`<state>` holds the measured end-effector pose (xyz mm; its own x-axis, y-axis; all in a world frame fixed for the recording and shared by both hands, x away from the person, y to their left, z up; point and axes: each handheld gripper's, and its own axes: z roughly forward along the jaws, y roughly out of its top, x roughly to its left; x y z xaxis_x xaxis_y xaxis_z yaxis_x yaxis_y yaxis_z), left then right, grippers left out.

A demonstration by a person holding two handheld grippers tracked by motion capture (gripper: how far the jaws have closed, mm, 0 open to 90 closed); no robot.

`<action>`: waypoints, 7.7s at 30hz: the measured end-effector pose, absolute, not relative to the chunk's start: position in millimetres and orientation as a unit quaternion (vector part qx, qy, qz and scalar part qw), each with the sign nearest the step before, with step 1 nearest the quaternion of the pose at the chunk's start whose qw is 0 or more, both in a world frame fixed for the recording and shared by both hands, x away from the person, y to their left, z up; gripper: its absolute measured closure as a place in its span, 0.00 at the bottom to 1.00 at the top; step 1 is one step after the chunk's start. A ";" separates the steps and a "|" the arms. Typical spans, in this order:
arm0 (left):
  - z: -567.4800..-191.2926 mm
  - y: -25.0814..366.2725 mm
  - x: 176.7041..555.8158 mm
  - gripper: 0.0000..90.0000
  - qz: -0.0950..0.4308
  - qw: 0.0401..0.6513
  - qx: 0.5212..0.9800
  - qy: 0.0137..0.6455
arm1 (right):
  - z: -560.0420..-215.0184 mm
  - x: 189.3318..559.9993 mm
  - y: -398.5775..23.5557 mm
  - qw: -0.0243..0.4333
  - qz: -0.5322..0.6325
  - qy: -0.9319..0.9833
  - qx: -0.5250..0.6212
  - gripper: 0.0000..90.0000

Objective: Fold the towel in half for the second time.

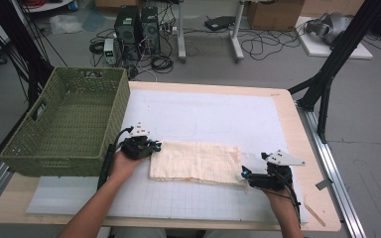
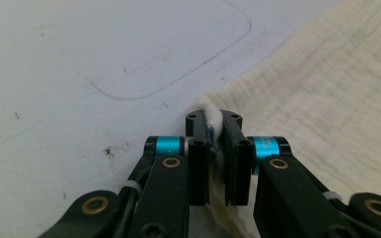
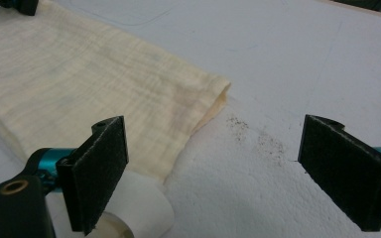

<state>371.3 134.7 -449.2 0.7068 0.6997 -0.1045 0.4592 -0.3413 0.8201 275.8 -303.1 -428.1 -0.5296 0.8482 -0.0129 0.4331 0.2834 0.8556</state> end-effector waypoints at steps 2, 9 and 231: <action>-449.2 136.3 370.3 0.92 0.132 0.455 0.803 0.361 | -426.5 280.3 -301.6 0.246 0.427 0.763 0.418 0.13; -448.6 137.9 368.0 0.92 0.131 0.465 0.798 0.360 | -423.1 310.0 -294.0 0.225 0.425 0.765 0.429 0.13; -445.0 147.6 300.7 0.77 0.146 0.428 0.817 0.357 | -446.9 264.0 -280.4 0.196 0.393 0.819 0.369 0.76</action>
<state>300.7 147.6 -445.0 0.7025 0.7084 -0.0679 0.4593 -0.3784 0.8037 264.0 -280.4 -446.9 -0.6503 0.7591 -0.0304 0.4505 0.4175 0.7892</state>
